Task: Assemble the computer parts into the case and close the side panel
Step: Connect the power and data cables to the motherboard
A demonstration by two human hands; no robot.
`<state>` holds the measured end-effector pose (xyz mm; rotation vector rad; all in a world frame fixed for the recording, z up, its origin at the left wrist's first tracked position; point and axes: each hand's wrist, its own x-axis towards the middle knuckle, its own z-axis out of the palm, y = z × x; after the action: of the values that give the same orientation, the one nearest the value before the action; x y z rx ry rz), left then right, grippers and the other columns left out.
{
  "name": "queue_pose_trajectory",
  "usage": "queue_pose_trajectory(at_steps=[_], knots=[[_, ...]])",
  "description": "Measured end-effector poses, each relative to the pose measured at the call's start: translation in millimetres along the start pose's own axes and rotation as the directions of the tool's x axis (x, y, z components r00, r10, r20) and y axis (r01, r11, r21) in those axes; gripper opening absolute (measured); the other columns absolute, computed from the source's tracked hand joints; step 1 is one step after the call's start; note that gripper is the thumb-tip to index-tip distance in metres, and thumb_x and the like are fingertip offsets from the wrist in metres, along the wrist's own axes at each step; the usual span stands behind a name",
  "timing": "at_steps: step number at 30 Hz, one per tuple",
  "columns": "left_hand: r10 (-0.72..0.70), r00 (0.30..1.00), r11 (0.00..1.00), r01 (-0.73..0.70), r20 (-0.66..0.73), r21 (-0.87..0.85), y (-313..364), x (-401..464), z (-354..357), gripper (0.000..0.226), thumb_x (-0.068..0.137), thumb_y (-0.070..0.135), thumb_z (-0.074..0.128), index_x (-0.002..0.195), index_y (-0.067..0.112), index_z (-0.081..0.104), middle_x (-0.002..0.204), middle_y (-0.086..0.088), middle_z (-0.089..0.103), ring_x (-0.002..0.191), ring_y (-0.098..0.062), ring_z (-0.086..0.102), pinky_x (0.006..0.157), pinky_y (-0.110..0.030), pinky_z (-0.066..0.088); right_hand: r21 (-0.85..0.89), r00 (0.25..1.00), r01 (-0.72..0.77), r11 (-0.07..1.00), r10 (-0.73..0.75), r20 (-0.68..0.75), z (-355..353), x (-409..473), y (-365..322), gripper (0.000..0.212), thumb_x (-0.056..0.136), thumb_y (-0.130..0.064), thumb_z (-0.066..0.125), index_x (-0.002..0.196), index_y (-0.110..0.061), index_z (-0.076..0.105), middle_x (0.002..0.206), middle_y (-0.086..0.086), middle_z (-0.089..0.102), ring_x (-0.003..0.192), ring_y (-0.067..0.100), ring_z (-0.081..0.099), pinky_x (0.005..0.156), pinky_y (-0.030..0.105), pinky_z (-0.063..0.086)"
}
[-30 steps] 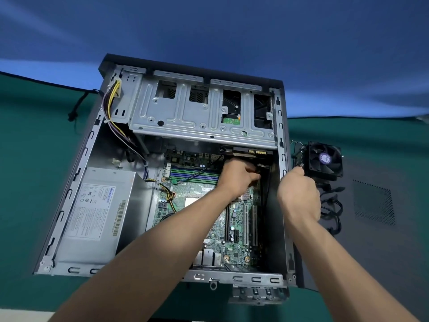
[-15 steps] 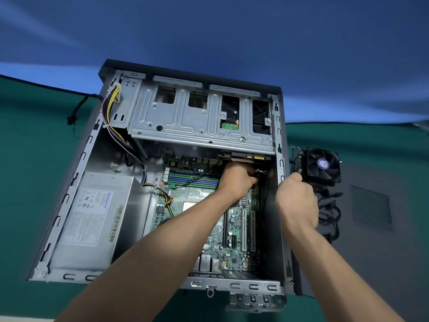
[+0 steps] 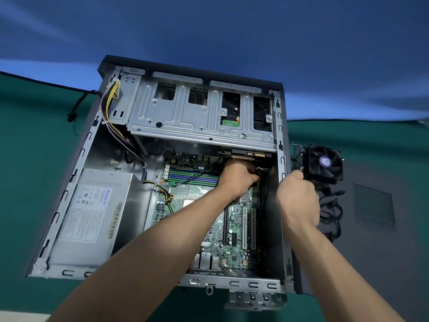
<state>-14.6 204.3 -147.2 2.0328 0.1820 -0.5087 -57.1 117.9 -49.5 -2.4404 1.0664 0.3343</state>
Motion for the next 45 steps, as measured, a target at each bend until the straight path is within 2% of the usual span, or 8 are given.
queue_pose_trajectory(at_steps=[5,8,14,19,31,38,43,45], knots=[[-0.005,1.0,1.0,0.005,0.01,0.004,1.1,0.0,-0.8,0.013,0.078,0.02,0.074,0.068,0.013,0.068,0.064,-0.001,0.054,0.061,-0.016,0.05,0.044,-0.018,0.028,-0.038,1.0,0.029,0.999,-0.028,0.014,-1.4,-0.8,-0.1,0.04,0.094,-0.006,0.016,0.116,0.002,0.049,0.125,0.025,0.053,0.104,0.036,0.047,0.077,0.041,0.032],[-0.004,1.0,1.0,0.004,0.001,-0.002,0.7,0.6,-1.2,0.032,0.078,0.019,0.074,0.054,0.022,0.053,0.059,0.0,0.051,0.052,-0.013,0.045,0.037,-0.013,0.027,-0.035,0.999,0.033,0.999,-0.032,0.016,-1.6,-0.4,-0.6,0.039,0.094,-0.006,0.016,0.115,0.001,0.049,0.124,0.024,0.053,0.1,0.034,0.046,0.077,0.04,0.033],[-0.038,0.999,0.999,0.038,0.021,-0.036,0.5,0.6,0.2,0.01,0.079,0.021,0.074,0.073,0.013,0.069,0.074,-0.006,0.064,0.067,-0.018,0.056,0.058,-0.019,0.037,0.008,1.0,-0.004,1.0,0.004,0.012,-1.7,-0.1,-0.5,0.046,0.096,-0.012,0.015,0.12,0.003,0.051,0.127,0.024,0.053,0.112,0.038,0.048,0.08,0.041,0.032],[-0.044,0.999,0.998,0.045,0.014,-0.035,0.3,0.1,1.8,0.013,0.079,0.021,0.073,0.071,0.013,0.067,0.078,-0.011,0.068,0.068,-0.02,0.058,0.061,-0.023,0.043,-0.012,1.0,0.005,1.0,-0.005,0.012,-1.8,-1.4,-1.6,0.045,0.096,-0.011,0.014,0.121,0.003,0.05,0.127,0.025,0.052,0.114,0.038,0.048,0.083,0.043,0.035],[-0.004,1.0,0.999,0.004,0.005,0.037,2.7,-1.1,0.9,0.005,0.079,0.018,0.07,0.075,0.014,0.07,0.066,-0.001,0.057,0.064,-0.017,0.052,0.046,-0.019,0.032,-0.005,1.0,0.004,1.0,-0.004,0.008,-1.3,-2.3,-2.1,0.045,0.096,-0.011,0.016,0.122,0.004,0.049,0.125,0.026,0.053,0.111,0.039,0.049,0.078,0.04,0.032],[-0.008,1.0,0.999,0.008,-0.008,0.035,0.1,-1.0,2.5,0.041,0.079,0.017,0.07,0.047,0.022,0.046,0.051,0.006,0.049,0.055,-0.016,0.048,0.043,-0.019,0.03,-0.002,1.0,-0.004,1.0,0.004,0.01,-2.4,-3.6,-2.3,0.046,0.096,-0.011,0.015,0.123,0.004,0.049,0.126,0.025,0.053,0.111,0.039,0.049,0.083,0.043,0.036],[-0.019,1.0,1.0,0.019,-0.002,-0.012,1.7,-2.3,1.7,0.007,0.079,0.02,0.071,0.075,0.014,0.07,0.077,-0.008,0.068,0.073,-0.023,0.062,0.059,-0.021,0.043,-0.029,1.0,0.026,0.999,-0.026,0.018,-4.1,-5.8,-2.7,0.045,0.095,-0.007,0.016,0.125,0.006,0.046,0.127,0.028,0.051,0.114,0.04,0.048,0.083,0.043,0.036],[-0.02,1.0,1.0,0.02,-0.003,-0.01,1.6,-2.1,1.6,0.009,0.08,0.02,0.071,0.084,0.012,0.073,0.078,-0.007,0.067,0.074,-0.022,0.062,0.059,-0.021,0.042,-0.038,0.999,0.027,0.999,-0.026,0.019,-4.7,-5.6,-3.1,0.044,0.095,-0.007,0.016,0.125,0.006,0.046,0.127,0.028,0.051,0.114,0.04,0.048,0.083,0.043,0.036]])
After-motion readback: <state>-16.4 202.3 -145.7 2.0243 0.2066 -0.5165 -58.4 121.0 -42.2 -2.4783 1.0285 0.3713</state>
